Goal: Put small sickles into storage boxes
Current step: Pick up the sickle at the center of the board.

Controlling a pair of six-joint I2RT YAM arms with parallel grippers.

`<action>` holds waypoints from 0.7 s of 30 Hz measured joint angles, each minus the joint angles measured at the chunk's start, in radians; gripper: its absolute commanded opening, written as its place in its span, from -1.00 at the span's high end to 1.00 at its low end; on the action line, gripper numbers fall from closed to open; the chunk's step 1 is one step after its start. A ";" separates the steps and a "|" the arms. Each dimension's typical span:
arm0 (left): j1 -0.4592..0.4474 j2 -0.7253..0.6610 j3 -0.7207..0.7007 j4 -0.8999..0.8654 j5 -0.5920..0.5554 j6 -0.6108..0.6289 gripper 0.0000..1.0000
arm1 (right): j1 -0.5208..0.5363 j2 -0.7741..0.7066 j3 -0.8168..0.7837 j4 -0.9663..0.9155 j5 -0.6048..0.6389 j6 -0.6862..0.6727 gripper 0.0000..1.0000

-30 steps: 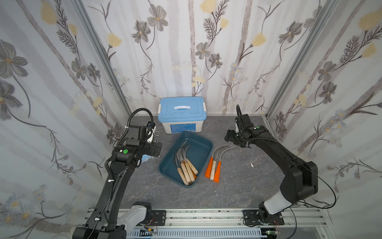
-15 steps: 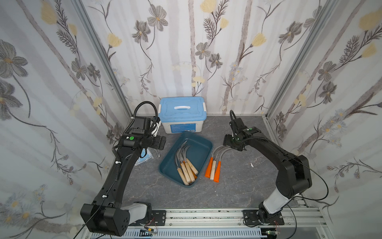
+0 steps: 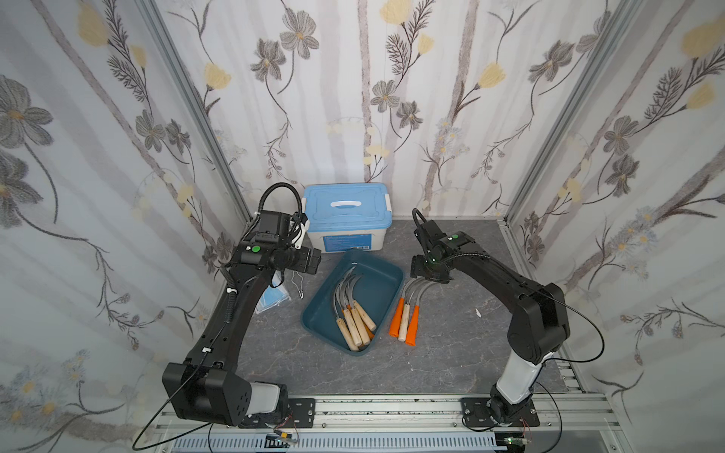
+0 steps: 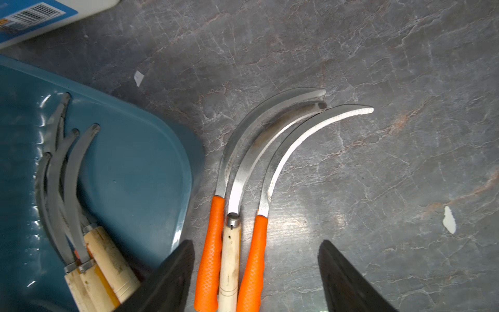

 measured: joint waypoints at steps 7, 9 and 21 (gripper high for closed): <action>-0.013 -0.013 0.031 -0.048 -0.077 0.101 -1.00 | -0.047 0.005 -0.060 0.021 -0.006 -0.085 -0.45; -0.013 -0.039 -0.020 -0.048 -0.114 0.117 -1.00 | -0.055 -0.007 -0.091 0.034 -0.005 -0.086 -0.45; -0.012 -0.178 -0.128 -0.023 -0.160 0.113 -1.00 | 0.045 0.014 -0.111 0.045 -0.032 0.026 -0.46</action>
